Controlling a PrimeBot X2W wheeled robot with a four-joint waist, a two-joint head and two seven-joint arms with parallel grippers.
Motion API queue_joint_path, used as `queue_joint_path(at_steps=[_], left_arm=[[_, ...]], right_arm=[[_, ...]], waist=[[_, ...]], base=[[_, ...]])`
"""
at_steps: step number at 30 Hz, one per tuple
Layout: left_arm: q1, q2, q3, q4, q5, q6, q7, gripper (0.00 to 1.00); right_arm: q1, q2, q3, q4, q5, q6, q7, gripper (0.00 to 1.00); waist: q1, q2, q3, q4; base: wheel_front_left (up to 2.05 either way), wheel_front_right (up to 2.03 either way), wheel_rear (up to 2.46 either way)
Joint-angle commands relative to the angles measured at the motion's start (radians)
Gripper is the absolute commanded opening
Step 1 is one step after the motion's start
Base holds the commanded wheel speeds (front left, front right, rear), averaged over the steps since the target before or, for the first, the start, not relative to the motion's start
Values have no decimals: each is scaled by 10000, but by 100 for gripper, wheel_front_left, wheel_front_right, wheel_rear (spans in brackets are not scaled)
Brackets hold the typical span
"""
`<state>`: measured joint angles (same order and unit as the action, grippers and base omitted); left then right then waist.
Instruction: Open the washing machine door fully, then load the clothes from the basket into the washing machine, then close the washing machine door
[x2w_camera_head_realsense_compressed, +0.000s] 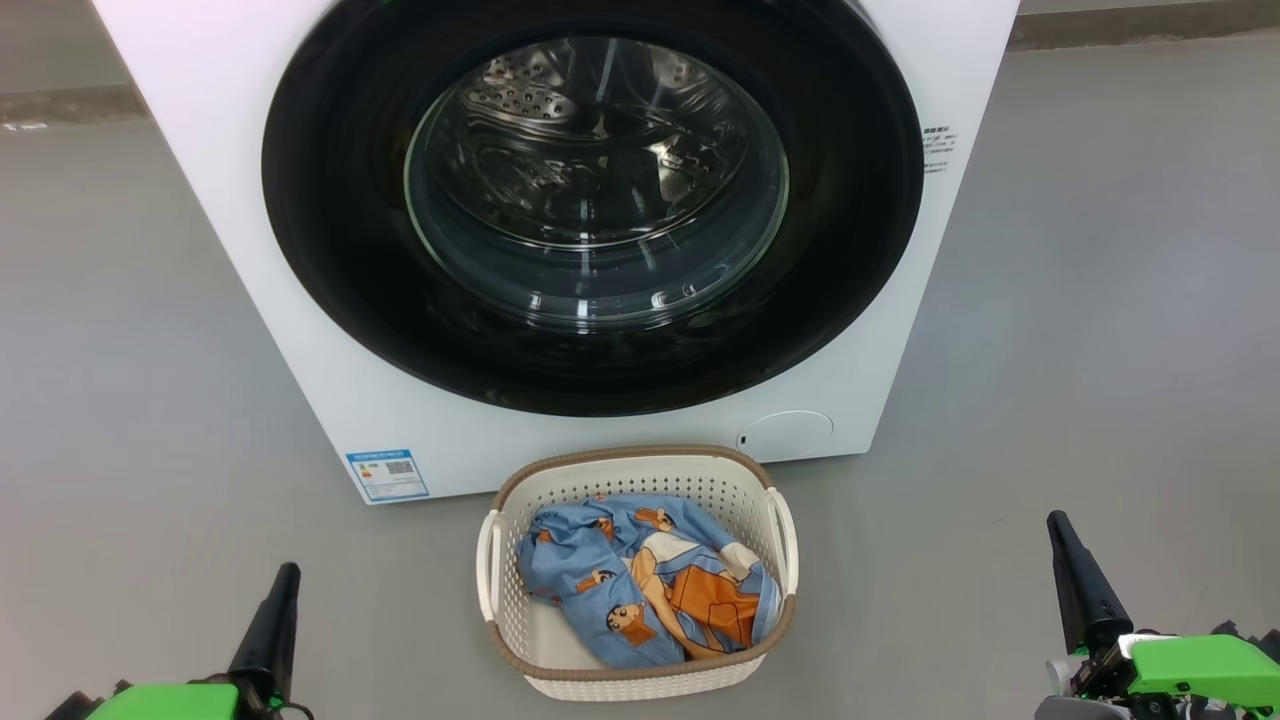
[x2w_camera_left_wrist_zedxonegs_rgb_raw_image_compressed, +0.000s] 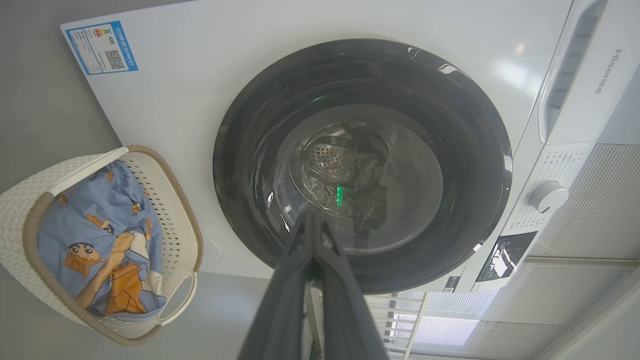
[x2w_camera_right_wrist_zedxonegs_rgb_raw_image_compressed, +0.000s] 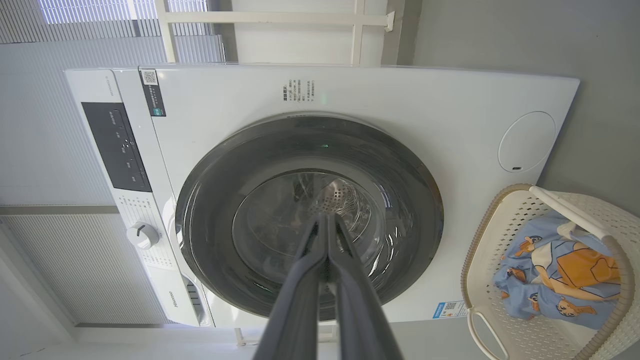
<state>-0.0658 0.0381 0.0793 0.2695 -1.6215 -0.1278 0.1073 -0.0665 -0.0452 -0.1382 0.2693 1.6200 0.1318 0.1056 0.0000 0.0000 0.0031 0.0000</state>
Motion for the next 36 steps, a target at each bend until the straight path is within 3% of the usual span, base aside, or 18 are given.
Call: queue_joint_path(at_steps=[1,36], left_arm=[[-421,121,342,-247,126,-29,57,0],[-421,121,342,-247,126,-29,57,0]], right_arm=[[-414,-50,247,-246,-111,-11,74,0],[-414,-50,247,-246,-111,-11,74,0]], waist=[[0,0,0,0],[0,0,0,0]], base=[[0,0,0],[0,0,0]])
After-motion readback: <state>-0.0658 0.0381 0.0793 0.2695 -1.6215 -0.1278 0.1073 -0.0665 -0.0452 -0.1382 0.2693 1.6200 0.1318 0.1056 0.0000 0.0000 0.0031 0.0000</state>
